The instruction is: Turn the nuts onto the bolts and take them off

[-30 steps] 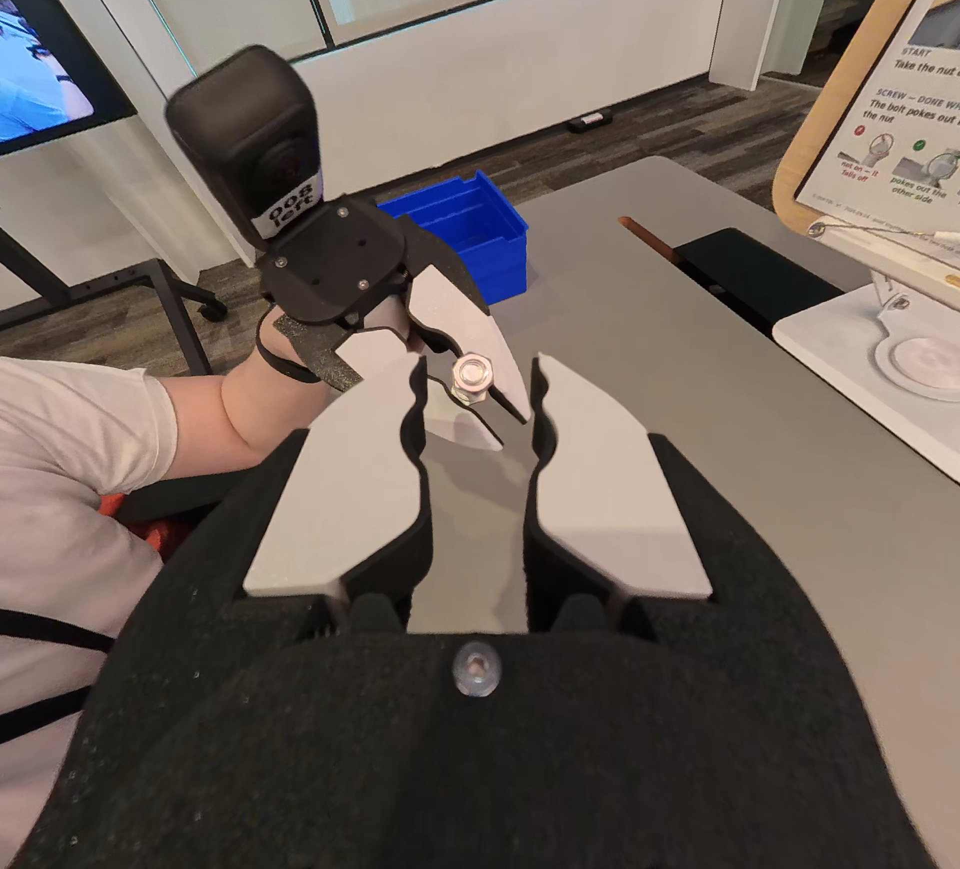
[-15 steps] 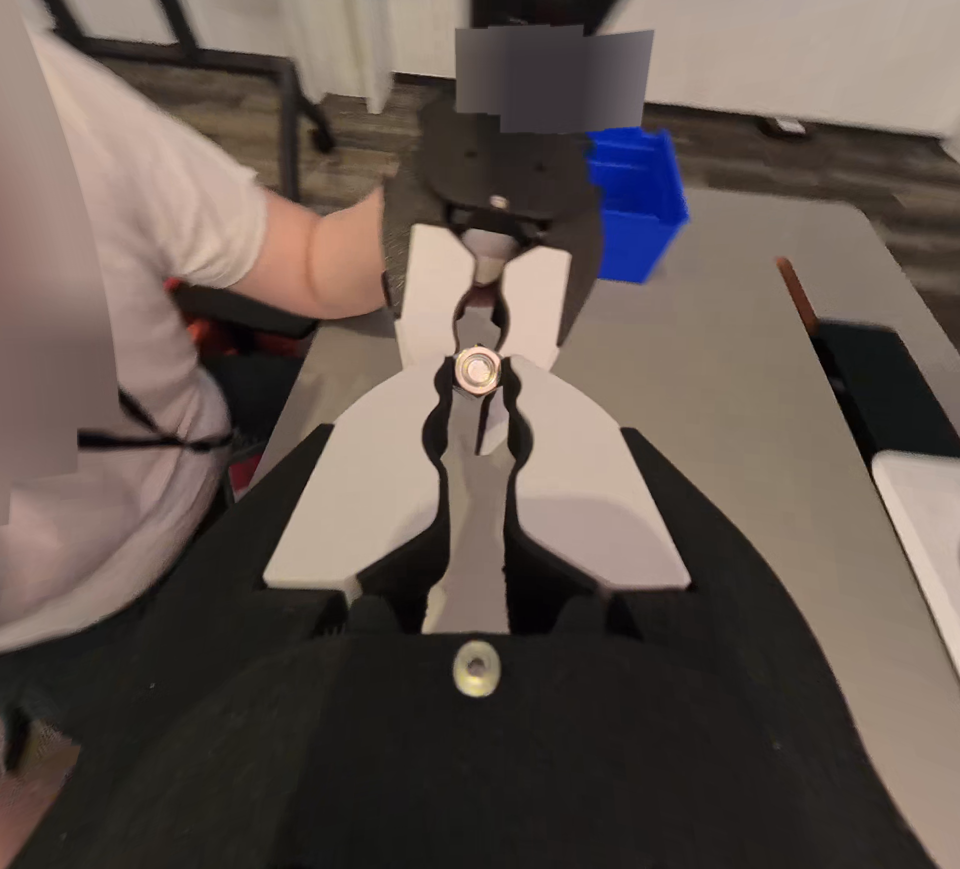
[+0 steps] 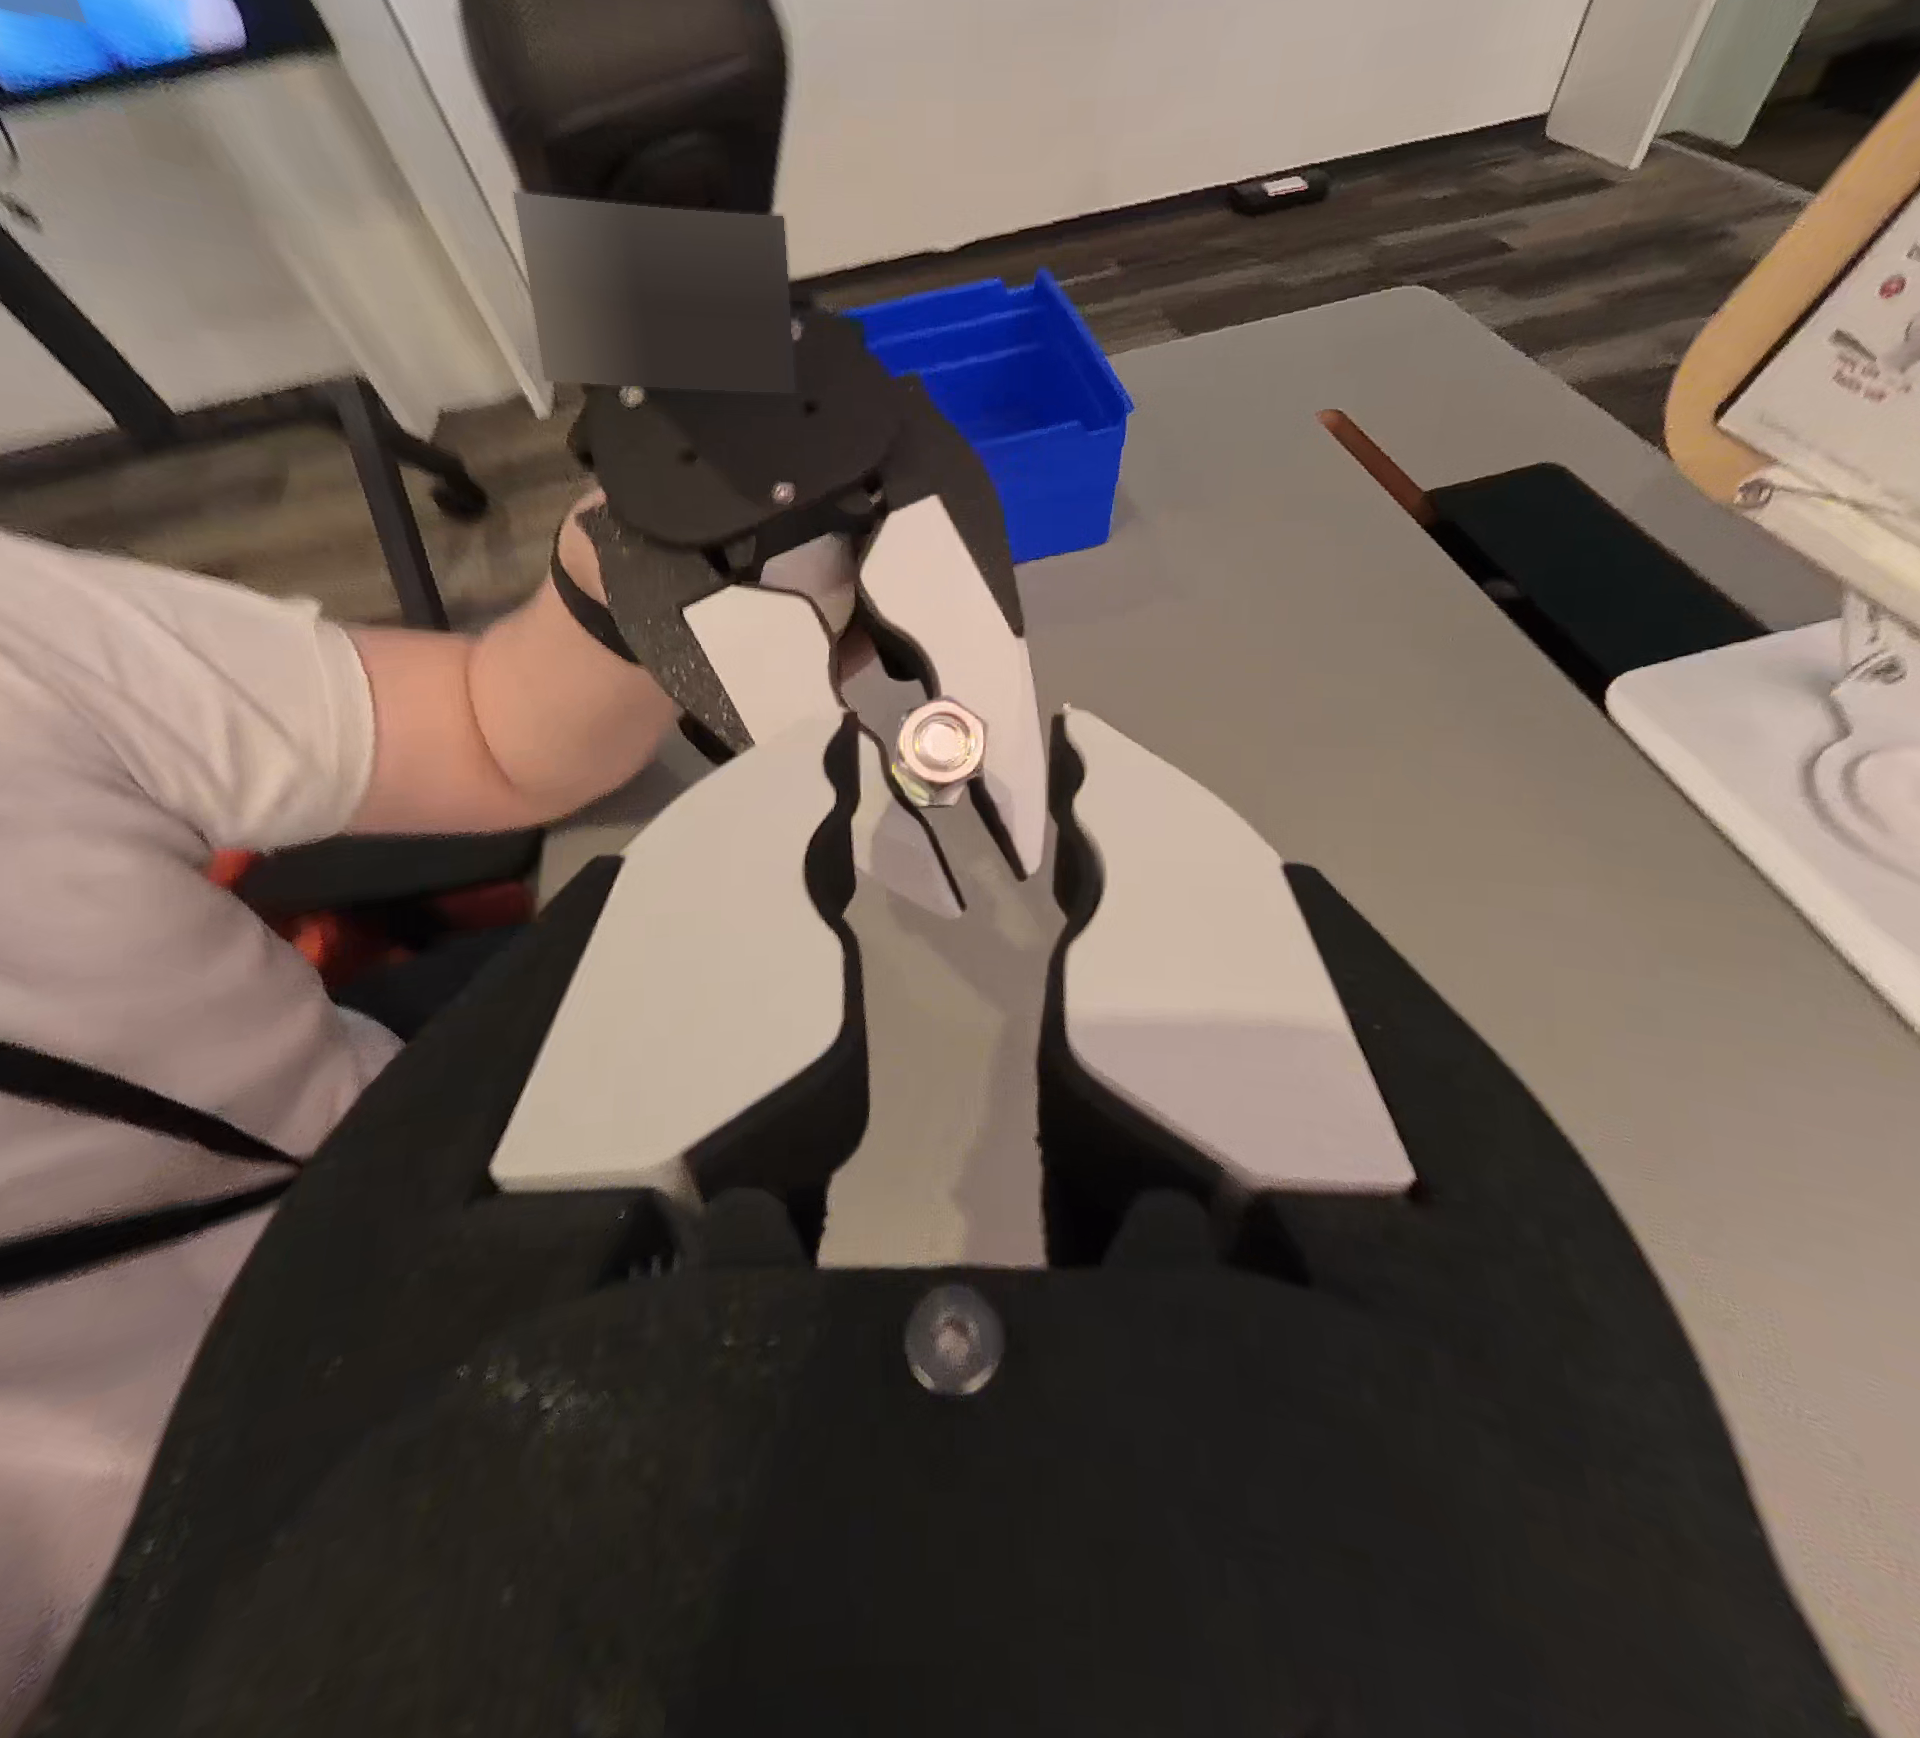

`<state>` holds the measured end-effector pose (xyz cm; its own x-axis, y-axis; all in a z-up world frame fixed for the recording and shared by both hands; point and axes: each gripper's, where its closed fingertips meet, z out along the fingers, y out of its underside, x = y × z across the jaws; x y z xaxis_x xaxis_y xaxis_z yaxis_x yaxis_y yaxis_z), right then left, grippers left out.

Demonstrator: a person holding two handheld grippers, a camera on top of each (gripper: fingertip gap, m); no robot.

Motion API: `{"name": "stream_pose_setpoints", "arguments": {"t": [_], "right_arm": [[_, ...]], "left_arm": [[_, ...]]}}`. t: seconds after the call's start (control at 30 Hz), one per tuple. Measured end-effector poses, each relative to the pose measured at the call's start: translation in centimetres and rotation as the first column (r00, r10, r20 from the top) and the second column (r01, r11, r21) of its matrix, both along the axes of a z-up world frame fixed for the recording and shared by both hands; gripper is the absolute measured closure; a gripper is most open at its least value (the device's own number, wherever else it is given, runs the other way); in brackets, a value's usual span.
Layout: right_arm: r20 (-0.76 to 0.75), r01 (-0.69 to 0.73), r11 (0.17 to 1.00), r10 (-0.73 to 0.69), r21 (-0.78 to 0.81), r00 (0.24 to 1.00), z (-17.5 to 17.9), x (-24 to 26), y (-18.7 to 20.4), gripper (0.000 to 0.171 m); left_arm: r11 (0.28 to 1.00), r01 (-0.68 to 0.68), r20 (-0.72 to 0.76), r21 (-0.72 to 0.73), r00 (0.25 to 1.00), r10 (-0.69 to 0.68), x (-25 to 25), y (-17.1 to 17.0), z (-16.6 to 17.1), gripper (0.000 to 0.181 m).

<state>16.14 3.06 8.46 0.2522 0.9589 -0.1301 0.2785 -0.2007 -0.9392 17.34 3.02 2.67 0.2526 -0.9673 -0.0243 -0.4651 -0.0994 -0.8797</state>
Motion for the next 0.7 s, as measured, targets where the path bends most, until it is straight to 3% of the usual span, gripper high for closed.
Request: {"name": "stream_pose_setpoints", "arguments": {"t": [0.17, 0.27, 0.33, 0.47, 0.57, 0.7], "right_arm": [[0.021, 0.040, 0.999, -0.039, -0.023, 0.999, -0.6, -0.4, 0.3, 0.140], [0.047, 0.011, 1.000, -0.012, 0.014, 0.999, -0.7, -0.8, -0.2, 0.154], [0.065, -0.005, 0.999, 0.002, 0.041, 0.998, -0.8, -0.8, -0.5, 0.154], [0.122, -0.191, 0.969, 0.174, 0.154, 0.977, -1.0, -0.7, -2.3, 0.154], [0.171, -0.361, 0.880, 0.322, 0.308, 0.931, -1.2, -0.6, -4.2, 0.154], [0.201, -0.396, 0.851, 0.345, 0.345, 0.917, -1.6, -0.4, -4.5, 0.154]], "left_arm": [[0.999, -0.027, -0.008, 0.029, 1.000, 0.027, -0.1, 0.3, 0.1, 0.167], [1.000, -0.017, 0.001, 0.018, 1.000, 0.017, 0.0, 0.1, 0.2, 0.167], [1.000, 0.001, -0.002, 0.008, 1.000, -0.001, 0.0, -0.2, 0.2, 0.167], [0.984, 0.143, 0.005, -0.106, 0.990, -0.144, 0.2, -2.8, -0.1, 0.167], [0.942, 0.268, 0.020, -0.200, 0.963, -0.270, 0.2, -5.1, -0.3, 0.167], [0.935, 0.285, 0.007, -0.211, 0.957, -0.290, 0.5, -5.5, -0.8, 0.167]]}}
